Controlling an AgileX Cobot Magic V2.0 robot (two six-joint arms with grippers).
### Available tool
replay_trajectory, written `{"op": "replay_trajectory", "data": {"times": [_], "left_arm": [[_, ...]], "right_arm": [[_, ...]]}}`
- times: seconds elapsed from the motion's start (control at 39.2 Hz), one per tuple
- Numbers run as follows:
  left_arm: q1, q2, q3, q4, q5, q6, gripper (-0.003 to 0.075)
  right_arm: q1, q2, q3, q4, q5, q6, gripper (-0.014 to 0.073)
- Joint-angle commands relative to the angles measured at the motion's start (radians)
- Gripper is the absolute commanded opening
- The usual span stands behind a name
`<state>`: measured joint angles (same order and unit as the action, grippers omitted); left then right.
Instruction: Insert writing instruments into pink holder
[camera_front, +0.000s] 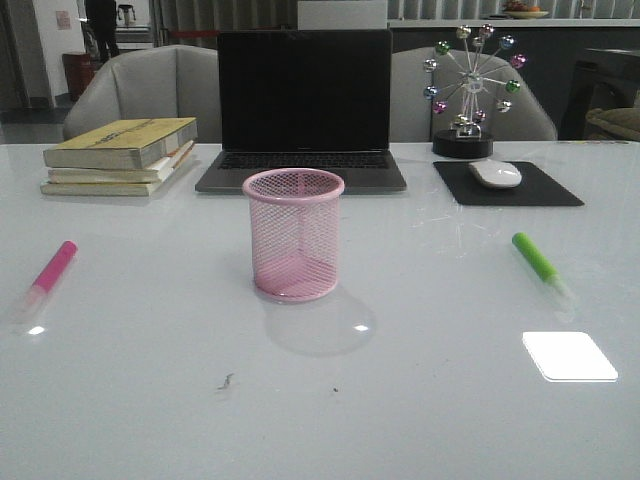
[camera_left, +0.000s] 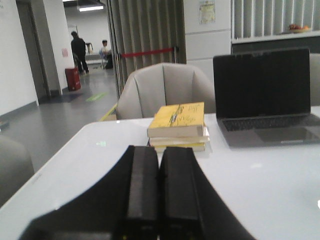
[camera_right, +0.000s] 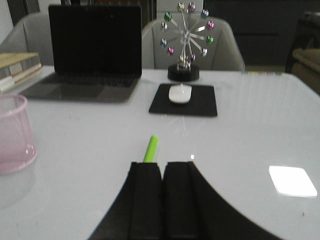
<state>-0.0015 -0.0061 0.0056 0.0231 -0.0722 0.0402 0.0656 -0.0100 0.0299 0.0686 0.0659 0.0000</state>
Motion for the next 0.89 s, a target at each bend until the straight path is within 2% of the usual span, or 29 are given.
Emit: {"op": "replay_trajectory", "data": {"times": [0.0,0.1,0.15,0.36,0.51,0.66,0.87], "left_arm": [[-0.008,-0.002,-0.016,-0.023,-0.151,-0.012,0.0092],[-0.008,-0.002,-0.061,-0.023,-0.155,-0.012,0.0092],[-0.008,0.000,-0.101,-0.023,-0.155,-0.012,0.0092],[-0.008,0.015,-0.282,0.013,-0.136,-0.012,0.0092],[-0.008,0.085,-0.394,0.077,-0.125,-0.012,0.0092],[-0.008,0.213,-0.453,0.089,-0.120,-0.012,0.0092],[-0.008,0.405,-0.459,0.089,-0.068,-0.012,0.0092]], "right_arm": [[-0.003,-0.019,0.000,-0.006,-0.241,0.000,0.0050],[-0.003,-0.019,-0.026,-0.006,-0.372,0.000,0.0050],[-0.003,-0.019,-0.062,-0.006,-0.371,0.000,0.0050],[-0.003,0.016,-0.283,-0.006,-0.215,0.000,0.0050],[-0.003,0.155,-0.441,-0.006,-0.044,0.000,0.0050],[-0.003,0.322,-0.527,-0.006,-0.036,0.000,0.0050],[-0.003,0.523,-0.543,-0.006,-0.032,0.000,0.0050]]}}
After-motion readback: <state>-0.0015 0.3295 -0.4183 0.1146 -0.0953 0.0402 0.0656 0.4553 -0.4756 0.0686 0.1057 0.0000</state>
